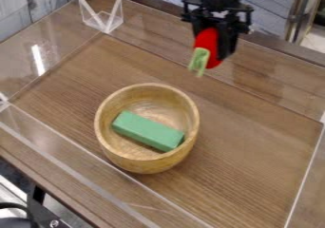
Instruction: Move the red fruit to the right
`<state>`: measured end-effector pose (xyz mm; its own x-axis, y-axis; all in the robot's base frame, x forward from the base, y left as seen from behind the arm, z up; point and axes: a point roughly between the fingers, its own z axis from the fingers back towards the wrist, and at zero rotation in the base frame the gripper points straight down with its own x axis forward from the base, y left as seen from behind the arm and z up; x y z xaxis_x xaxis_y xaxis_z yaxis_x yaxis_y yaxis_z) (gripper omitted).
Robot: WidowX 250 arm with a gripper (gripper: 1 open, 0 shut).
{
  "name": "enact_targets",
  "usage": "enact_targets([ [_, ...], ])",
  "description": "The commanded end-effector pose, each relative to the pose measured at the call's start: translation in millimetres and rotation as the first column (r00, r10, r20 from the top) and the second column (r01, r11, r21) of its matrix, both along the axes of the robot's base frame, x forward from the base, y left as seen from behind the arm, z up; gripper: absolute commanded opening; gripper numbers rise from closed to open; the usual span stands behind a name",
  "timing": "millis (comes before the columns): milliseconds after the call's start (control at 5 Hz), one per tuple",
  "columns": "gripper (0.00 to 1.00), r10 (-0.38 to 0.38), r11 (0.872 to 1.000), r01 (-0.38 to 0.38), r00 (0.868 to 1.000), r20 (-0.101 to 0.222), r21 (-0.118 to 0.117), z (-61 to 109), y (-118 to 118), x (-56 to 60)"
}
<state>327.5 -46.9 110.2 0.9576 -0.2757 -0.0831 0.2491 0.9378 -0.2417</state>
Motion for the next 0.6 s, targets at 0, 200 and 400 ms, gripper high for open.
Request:
enact_targets([
  [0,0.00,-0.013,1.000,0.013,0.998,0.061,-0.003,19.0,-37,-5.7],
  [200,0.00,0.002,1.000,-0.002,0.999,0.032,0.001,2.9,-57,-15.2],
  [400,0.00,0.003,1.000,-0.003,1.000,0.006,0.012,-16.6,-60,-17.8],
])
